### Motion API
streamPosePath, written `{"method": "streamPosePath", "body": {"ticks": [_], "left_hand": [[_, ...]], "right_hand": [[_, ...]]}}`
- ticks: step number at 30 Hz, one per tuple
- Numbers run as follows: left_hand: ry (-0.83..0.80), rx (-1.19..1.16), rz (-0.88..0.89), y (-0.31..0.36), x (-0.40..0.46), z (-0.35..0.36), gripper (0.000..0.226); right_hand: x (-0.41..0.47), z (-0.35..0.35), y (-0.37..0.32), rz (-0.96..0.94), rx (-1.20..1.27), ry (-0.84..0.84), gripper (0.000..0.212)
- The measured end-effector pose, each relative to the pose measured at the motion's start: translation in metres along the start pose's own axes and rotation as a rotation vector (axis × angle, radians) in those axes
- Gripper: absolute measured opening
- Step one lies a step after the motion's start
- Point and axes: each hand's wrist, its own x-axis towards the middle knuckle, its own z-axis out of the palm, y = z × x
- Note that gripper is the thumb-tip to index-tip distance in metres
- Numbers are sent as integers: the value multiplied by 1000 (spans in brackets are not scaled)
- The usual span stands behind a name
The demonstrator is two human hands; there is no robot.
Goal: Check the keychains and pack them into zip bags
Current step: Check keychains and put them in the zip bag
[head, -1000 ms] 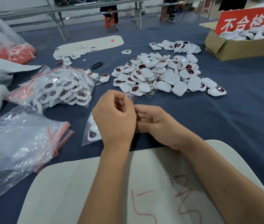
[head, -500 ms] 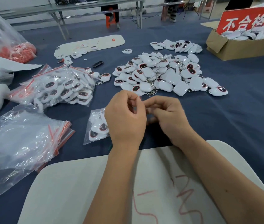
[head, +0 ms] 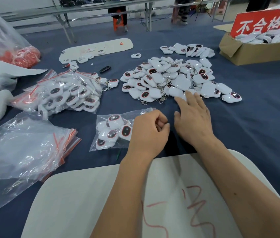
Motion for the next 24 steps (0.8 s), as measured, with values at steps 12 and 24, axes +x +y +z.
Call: {"method": "streamPosePath", "body": {"ticks": [12, 24], "left_hand": [[118, 35, 20, -11, 7, -10, 15], [11, -253, -109, -7, 7, -19, 15]], "right_hand": [[-6, -4, -2, -11, 484, 232, 28], [-4, 2, -7, -11, 1020, -95, 26]]}}
